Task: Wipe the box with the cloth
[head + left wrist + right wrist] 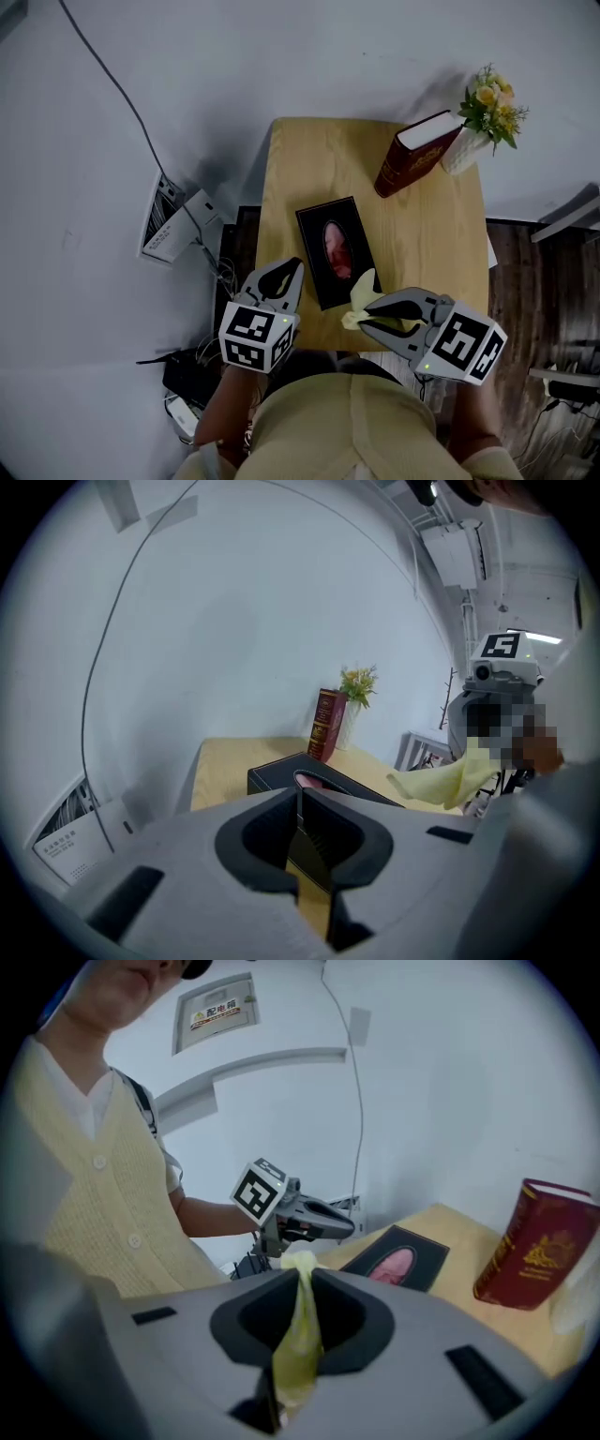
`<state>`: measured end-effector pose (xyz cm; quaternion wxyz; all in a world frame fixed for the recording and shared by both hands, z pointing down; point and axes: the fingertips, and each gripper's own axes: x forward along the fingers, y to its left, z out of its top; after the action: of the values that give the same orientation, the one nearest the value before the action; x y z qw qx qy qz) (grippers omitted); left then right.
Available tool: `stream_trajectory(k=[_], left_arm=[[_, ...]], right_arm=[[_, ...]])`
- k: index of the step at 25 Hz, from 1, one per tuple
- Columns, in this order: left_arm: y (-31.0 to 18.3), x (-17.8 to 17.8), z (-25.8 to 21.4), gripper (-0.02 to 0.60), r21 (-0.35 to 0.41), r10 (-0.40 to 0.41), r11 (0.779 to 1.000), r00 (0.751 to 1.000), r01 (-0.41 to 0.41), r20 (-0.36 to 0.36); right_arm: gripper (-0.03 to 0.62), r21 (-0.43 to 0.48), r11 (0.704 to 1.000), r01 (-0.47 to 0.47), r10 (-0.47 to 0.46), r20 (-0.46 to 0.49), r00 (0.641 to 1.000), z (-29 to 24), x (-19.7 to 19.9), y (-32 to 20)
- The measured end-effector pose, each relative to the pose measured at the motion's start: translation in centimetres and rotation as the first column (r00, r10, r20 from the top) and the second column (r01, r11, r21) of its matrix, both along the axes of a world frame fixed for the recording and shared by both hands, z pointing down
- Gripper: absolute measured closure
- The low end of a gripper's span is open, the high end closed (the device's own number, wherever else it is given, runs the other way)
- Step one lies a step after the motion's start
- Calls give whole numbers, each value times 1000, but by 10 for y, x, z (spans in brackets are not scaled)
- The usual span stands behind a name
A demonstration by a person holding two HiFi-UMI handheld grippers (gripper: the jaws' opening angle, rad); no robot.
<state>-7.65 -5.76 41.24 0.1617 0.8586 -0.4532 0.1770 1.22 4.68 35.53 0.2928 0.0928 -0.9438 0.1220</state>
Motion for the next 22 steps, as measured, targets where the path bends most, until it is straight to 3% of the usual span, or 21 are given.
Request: stream_trajectory(k=[5, 11, 19, 22], left_arm=[[-11, 9, 6, 565, 10, 58, 998, 998, -58, 33], [-32, 11, 9, 565, 33, 115, 992, 989, -118, 94], [-61, 13, 6, 563, 47, 170, 983, 976, -178, 137], [-71, 13, 9, 563, 41, 193, 979, 969, -202, 157]], right_arm=[[539, 3, 983, -183, 183, -11, 983, 13, 41, -12], [539, -42, 914, -404, 404, -22, 915, 39, 63, -18], [539, -97, 850, -518, 511, -90, 855, 82, 44, -6], [539, -129, 816, -564, 559, -74, 826, 88, 37, -6]])
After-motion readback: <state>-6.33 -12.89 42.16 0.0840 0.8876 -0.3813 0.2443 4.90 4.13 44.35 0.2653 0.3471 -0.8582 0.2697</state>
